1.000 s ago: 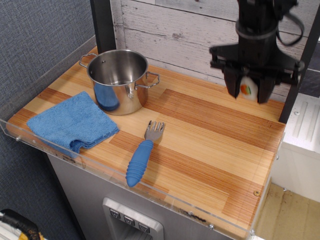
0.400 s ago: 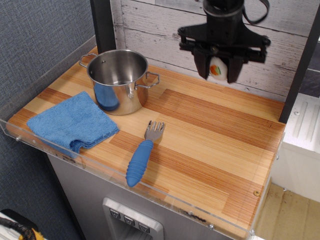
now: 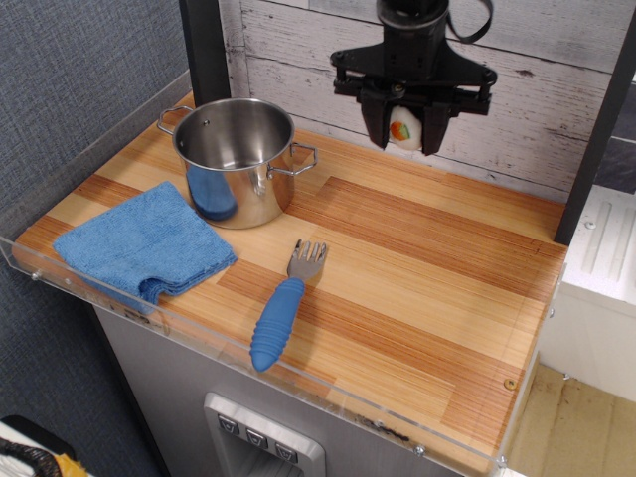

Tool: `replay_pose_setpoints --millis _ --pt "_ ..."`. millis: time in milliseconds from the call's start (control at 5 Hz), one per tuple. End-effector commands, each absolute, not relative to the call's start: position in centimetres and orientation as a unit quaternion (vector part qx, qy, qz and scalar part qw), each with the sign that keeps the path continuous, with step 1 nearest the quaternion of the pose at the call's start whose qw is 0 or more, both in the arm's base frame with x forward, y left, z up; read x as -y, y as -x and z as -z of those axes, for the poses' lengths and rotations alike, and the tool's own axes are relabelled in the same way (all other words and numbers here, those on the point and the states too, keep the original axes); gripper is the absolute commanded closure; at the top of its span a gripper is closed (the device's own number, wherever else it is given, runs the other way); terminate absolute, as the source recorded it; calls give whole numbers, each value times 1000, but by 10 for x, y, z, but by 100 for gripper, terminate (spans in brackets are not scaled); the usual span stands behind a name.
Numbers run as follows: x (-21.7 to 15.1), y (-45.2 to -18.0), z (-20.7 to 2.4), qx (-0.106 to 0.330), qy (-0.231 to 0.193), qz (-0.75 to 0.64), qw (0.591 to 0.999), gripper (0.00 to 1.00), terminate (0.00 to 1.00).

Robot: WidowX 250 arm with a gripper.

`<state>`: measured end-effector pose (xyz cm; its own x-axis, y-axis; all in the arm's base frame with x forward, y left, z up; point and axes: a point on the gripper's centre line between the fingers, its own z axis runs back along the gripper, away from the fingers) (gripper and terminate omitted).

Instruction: Move roll to right of pot.

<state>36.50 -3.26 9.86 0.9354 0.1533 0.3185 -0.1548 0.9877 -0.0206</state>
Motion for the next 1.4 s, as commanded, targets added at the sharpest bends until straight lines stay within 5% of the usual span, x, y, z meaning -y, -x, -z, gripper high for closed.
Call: replay_pose_setpoints --millis 0,1000,1200 --pt "16 -377 -80 157 -5 -97 983 100 0" --pt "15 -375 -36 108 -4 -94 990 100 0" --pt "15 -374 -40 104 -11 -104 989 0 0"
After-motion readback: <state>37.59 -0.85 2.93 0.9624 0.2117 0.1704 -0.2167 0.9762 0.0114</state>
